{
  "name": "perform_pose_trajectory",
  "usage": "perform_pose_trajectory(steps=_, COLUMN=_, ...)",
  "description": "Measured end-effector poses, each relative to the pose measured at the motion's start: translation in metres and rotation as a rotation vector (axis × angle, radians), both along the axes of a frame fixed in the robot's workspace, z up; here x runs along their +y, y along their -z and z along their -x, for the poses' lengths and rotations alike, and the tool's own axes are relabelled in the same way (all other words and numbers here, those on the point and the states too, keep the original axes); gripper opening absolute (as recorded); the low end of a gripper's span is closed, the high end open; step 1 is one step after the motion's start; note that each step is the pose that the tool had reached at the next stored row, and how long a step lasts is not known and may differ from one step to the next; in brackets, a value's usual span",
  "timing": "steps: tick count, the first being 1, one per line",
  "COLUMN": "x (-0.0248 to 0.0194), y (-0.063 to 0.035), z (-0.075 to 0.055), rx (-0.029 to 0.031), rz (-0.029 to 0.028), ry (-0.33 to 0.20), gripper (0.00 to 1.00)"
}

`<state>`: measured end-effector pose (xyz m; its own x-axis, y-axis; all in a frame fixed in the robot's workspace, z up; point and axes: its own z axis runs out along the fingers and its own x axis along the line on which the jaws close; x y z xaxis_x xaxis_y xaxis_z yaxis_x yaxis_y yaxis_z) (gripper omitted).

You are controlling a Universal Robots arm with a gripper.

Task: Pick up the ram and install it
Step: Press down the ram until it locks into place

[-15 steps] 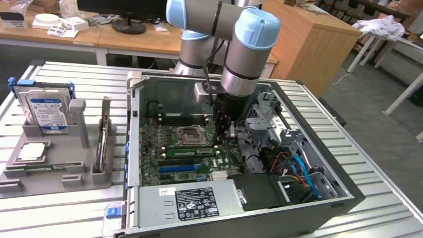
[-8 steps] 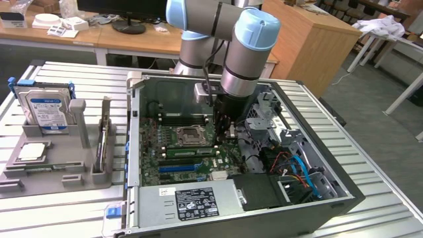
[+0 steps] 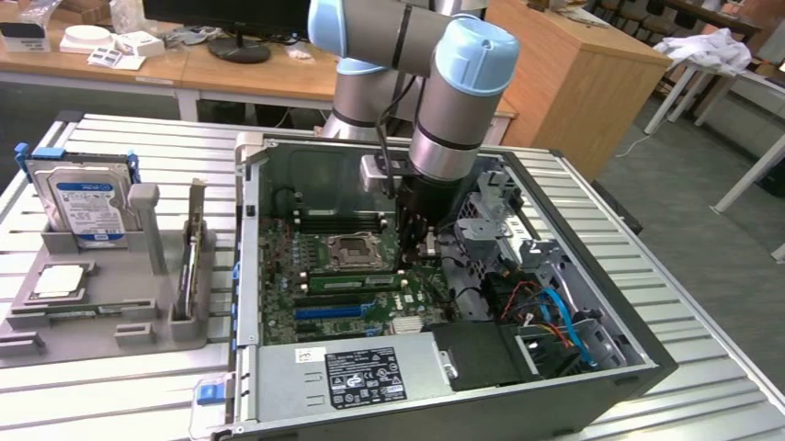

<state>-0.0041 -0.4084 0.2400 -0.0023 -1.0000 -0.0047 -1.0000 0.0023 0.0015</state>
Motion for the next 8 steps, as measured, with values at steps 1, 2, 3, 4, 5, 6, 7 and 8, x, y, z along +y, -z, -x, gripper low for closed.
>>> perform_pose_trajectory(steps=1, x=0.0000, y=0.0002, z=0.0000, rx=0.0001, rz=0.0001, ry=0.000, gripper=0.11)
perform_pose_trajectory(steps=2, x=0.0000, y=0.0005, z=0.0000, rx=0.0000, rz=0.0000, ry=0.000, gripper=0.11)
perform_pose_trajectory(steps=3, x=0.0000, y=0.0008, z=0.0000, rx=0.0001, rz=0.0001, ry=0.000, gripper=0.11)
perform_pose_trajectory(steps=4, x=0.0000, y=0.0009, z=0.0000, rx=0.0001, rz=0.0002, ry=0.000, gripper=0.11)
perform_pose_trajectory(steps=5, x=0.0000, y=0.0012, z=0.0000, rx=0.0001, rz=0.0002, ry=0.000, gripper=0.11)
perform_pose_trajectory(steps=6, x=0.0000, y=0.0015, z=0.0000, rx=0.0001, rz=0.0001, ry=0.000, gripper=0.11)
perform_pose_trajectory(steps=7, x=0.0000, y=0.0018, z=0.0000, rx=0.0001, rz=0.0001, ry=0.000, gripper=0.11)
perform_pose_trajectory(steps=8, x=0.0000, y=0.0021, z=0.0000, rx=0.0001, rz=0.0001, ry=0.000, gripper=0.11)
